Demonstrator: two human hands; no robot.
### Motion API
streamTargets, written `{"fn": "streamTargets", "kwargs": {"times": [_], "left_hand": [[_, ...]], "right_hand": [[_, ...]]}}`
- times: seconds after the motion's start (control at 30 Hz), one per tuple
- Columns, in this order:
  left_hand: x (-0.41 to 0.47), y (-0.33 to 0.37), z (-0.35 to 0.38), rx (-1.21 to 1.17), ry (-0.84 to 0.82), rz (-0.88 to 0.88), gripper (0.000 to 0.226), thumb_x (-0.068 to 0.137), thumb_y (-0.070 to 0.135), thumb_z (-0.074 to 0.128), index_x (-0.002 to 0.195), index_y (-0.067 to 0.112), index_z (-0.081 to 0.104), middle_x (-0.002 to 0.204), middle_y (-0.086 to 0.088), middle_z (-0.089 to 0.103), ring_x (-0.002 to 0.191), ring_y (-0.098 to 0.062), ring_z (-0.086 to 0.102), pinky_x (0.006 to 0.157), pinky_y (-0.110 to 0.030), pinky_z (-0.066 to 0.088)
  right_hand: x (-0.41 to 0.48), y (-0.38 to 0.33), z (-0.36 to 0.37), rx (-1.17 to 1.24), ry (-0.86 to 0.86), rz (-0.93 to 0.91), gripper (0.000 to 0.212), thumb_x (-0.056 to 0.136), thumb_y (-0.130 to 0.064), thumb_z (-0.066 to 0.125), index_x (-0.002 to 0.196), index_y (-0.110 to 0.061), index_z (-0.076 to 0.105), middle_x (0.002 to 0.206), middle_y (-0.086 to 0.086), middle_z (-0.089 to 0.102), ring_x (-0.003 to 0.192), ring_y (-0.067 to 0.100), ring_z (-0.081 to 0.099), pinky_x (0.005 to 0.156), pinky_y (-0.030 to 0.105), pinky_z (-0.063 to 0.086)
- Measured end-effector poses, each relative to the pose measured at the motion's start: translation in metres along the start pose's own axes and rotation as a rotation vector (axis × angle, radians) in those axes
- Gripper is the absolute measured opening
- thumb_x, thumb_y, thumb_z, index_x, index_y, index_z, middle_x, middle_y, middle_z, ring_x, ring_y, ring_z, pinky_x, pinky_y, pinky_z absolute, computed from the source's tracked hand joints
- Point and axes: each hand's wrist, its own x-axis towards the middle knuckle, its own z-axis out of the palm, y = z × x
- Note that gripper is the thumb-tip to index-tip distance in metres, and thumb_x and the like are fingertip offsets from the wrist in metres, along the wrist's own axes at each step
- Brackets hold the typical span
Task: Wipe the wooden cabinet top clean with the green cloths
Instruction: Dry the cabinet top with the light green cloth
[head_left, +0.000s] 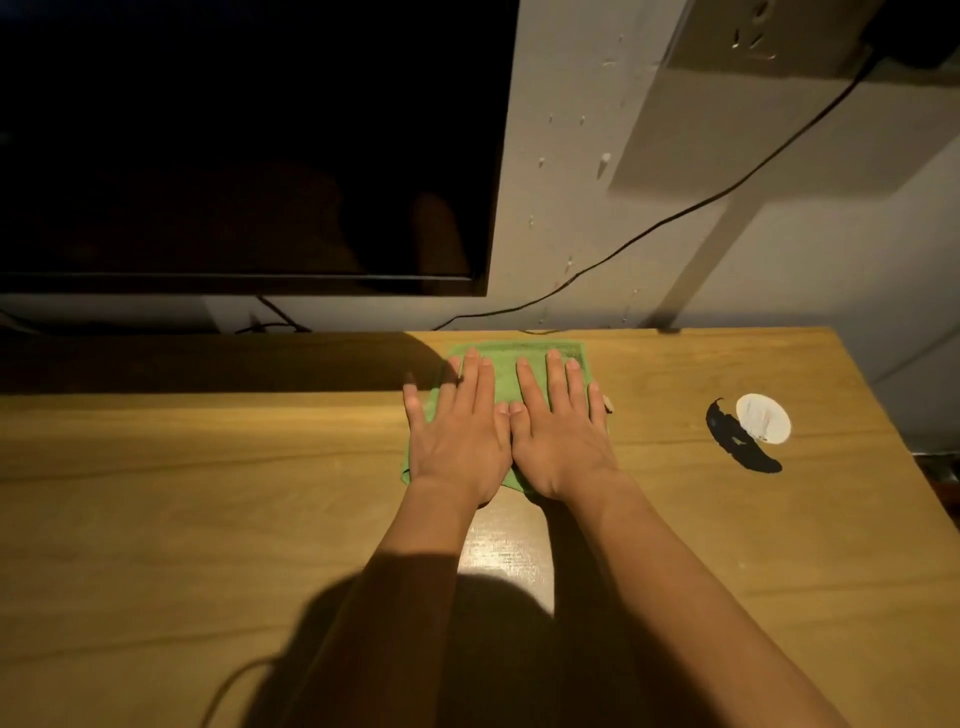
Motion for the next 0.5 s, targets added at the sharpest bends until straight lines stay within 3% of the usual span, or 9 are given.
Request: {"fn": "streamTargets", "kwargs": {"times": [0.17,0.5], "left_hand": [[-0.073,0.009,0.013,-0.020,-0.029,-0.032,0.059,0.099,0.046,-0.004,0.152,0.024,-0.017,0.162,0.005,-0.023,0.148,-0.014,-0.023,0.114,-0.059,-0.018],[-0.259,0.049,0.041,-0.024,-0.048,-0.041,0.060,0.098,0.046,-0.006,0.153,0.024,-0.017,0.161,0.008,-0.025,0.146,-0.011,-0.027,0.112,-0.061,-0.020]], "right_hand": [[-0.070,0.006,0.020,0.017,-0.009,-0.010,0.057,0.102,-0.049,0.003,0.154,-0.035,-0.016,0.161,0.001,-0.029,0.145,0.018,-0.031,0.118,0.042,-0.020],[-0.256,0.031,0.059,0.038,-0.026,-0.023,0.057,0.100,-0.048,0.001,0.153,-0.035,-0.018,0.160,0.001,-0.031,0.145,0.020,-0.032,0.118,0.043,-0.019]]}}
